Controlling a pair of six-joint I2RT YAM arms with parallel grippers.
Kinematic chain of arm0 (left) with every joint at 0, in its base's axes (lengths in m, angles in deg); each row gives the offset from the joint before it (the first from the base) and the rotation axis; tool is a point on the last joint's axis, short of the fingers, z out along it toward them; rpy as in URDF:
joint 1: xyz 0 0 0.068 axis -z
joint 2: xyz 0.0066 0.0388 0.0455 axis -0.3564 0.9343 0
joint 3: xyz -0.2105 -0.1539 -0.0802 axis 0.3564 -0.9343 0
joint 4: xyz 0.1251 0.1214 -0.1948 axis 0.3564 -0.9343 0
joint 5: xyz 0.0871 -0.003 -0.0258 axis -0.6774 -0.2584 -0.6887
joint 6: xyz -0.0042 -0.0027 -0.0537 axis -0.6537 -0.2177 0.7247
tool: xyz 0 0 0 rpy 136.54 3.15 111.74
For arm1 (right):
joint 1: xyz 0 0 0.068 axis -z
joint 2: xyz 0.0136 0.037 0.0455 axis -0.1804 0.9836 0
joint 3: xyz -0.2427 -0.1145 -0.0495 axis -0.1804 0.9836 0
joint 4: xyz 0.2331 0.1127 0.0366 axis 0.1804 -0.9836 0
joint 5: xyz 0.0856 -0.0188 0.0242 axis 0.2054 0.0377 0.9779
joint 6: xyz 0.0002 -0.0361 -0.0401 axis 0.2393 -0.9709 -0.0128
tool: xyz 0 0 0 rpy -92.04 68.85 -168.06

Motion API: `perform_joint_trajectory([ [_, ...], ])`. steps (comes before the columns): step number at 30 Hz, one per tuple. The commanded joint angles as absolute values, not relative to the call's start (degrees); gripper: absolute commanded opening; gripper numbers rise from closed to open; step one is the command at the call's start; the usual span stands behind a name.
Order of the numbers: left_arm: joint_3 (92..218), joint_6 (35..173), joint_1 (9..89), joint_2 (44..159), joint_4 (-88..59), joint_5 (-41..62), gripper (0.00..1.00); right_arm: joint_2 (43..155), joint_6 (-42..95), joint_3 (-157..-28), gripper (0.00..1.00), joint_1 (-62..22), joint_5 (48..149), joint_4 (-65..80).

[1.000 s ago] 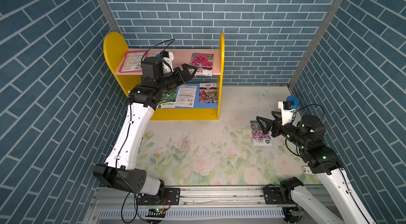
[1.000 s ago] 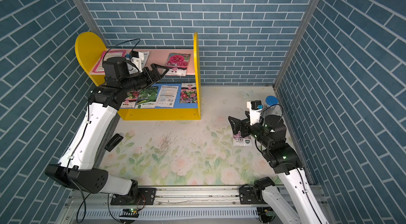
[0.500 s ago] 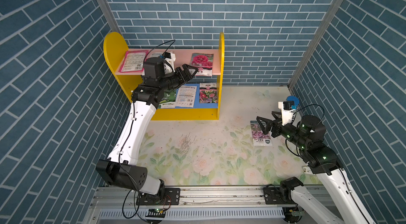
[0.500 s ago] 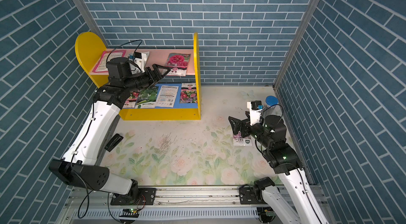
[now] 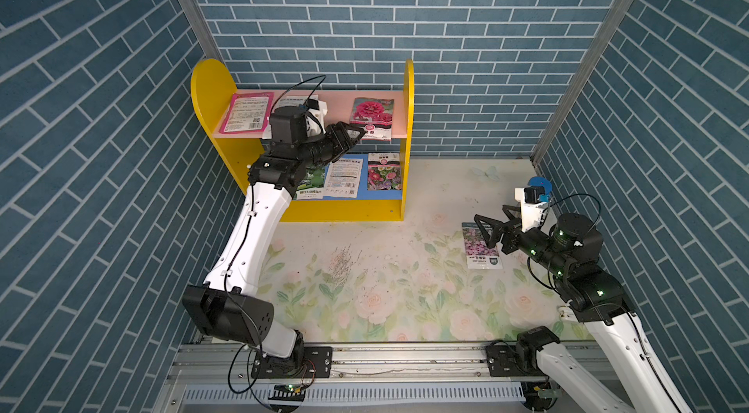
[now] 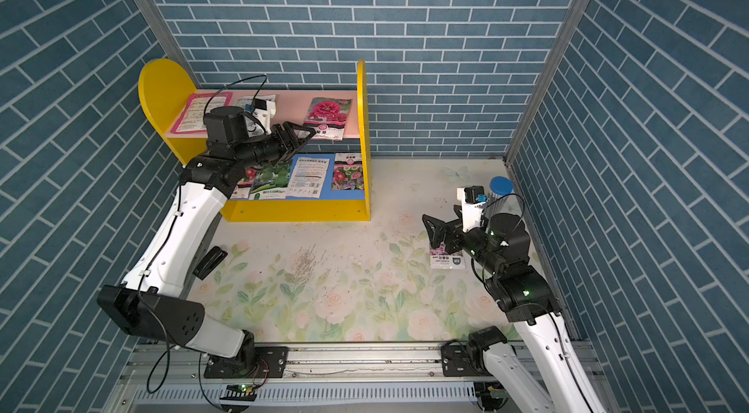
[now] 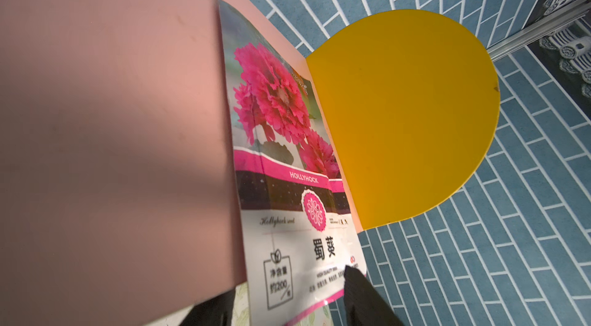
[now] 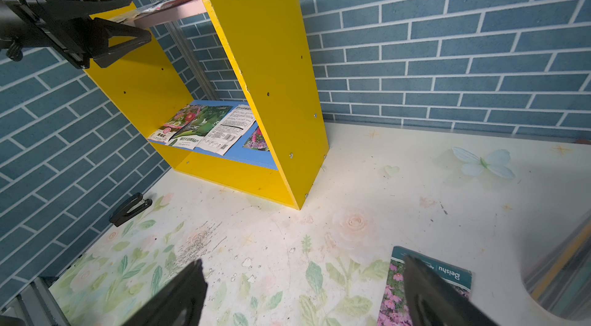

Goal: Take the seed bag off the shelf
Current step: Pick up the seed packet from the shelf.

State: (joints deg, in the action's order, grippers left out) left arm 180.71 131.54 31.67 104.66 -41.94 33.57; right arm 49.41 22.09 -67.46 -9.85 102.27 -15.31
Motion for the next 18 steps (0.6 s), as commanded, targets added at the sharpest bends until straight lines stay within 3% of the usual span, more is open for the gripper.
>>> perform_joint_trajectory([
  [1,181.1,131.2,31.3,104.5,-38.1,34.4,0.51,48.7,20.1,-67.1,0.97,-9.9,101.6,-16.0],
  [15,181.0,131.4,31.2,104.1,-37.7,35.0,0.31,48.3,20.3,-66.9,0.97,-9.9,101.7,-16.1],
  [18,180.7,131.4,31.3,103.8,-37.2,34.9,0.22,48.2,20.4,-66.7,0.97,-9.9,101.7,-16.2],
])
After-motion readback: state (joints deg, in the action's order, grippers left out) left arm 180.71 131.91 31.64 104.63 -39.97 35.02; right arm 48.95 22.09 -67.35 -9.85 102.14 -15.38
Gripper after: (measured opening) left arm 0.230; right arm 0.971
